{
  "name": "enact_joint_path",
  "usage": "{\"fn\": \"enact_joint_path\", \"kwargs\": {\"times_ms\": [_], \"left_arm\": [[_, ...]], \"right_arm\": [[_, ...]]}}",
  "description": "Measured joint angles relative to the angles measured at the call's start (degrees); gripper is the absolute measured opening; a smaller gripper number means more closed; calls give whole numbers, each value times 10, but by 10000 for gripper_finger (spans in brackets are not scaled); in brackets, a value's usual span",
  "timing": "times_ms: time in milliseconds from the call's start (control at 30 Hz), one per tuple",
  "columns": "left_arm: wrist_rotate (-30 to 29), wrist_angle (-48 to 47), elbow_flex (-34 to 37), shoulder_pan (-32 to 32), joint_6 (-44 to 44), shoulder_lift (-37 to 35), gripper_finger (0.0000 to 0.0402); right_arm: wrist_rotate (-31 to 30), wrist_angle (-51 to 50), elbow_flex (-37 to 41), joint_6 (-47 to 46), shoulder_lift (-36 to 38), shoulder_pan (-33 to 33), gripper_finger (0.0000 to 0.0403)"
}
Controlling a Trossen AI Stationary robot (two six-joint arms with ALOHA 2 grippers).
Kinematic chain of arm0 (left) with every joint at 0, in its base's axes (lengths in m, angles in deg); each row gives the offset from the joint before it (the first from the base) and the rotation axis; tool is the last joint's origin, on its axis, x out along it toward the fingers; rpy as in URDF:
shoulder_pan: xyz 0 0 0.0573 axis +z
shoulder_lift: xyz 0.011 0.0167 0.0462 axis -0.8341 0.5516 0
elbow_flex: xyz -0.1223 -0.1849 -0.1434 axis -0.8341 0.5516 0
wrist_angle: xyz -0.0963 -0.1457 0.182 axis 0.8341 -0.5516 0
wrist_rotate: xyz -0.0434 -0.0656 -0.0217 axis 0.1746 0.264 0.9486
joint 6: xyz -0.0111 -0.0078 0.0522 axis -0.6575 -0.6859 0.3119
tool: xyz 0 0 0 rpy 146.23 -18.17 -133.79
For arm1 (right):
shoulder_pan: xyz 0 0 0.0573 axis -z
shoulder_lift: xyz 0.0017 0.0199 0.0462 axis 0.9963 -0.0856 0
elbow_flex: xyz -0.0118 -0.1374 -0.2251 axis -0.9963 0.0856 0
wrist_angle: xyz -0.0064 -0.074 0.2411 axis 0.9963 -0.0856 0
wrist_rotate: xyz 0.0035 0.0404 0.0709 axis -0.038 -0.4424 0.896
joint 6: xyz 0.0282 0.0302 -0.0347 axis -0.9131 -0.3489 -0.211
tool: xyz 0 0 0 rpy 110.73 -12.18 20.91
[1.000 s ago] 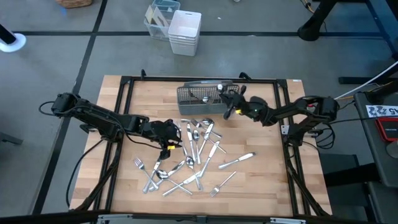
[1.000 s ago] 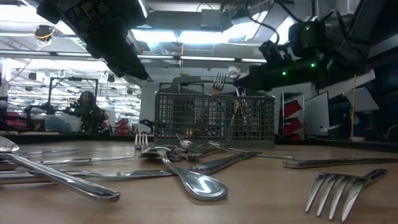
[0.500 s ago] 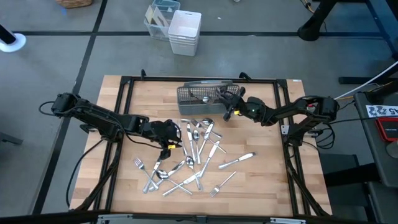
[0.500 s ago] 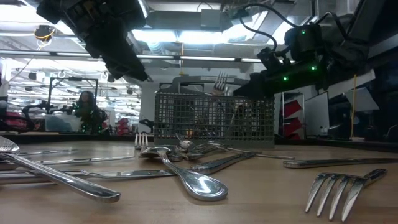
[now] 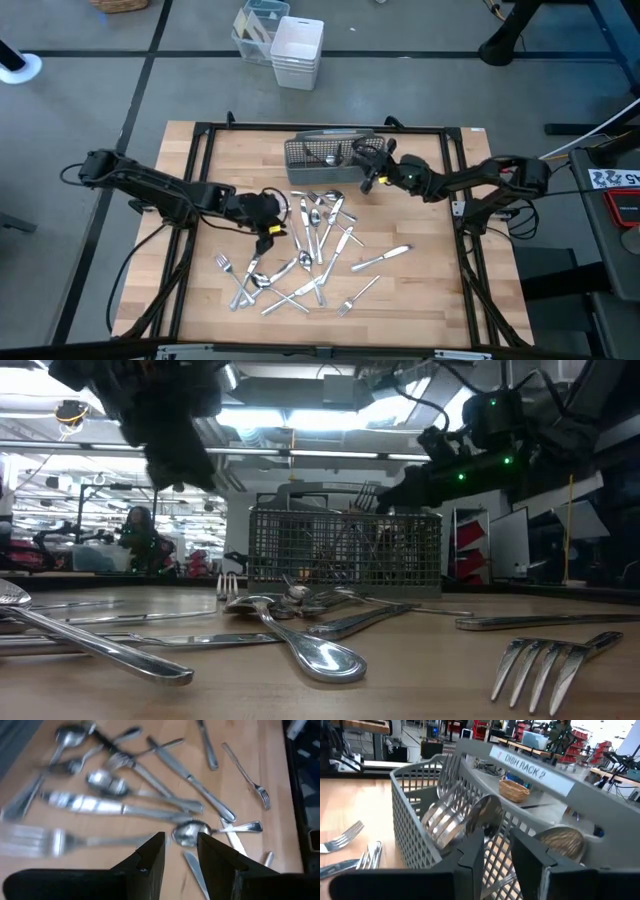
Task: Sort silverware
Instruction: Put the fork into the silverware rack
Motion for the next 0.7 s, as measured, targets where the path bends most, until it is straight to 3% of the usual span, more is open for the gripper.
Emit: {"fn": "enact_joint_path", "kwargs": {"times_ms": [267, 700], "left_arm": [[0, -44, 0, 1, -233, -15, 107], [-10, -43, 0, 60, -419, 65, 107]], "right_arm": [[0, -45, 0, 6, 66, -32, 97], [0, -47, 0, 7, 128, -160, 97]]}}
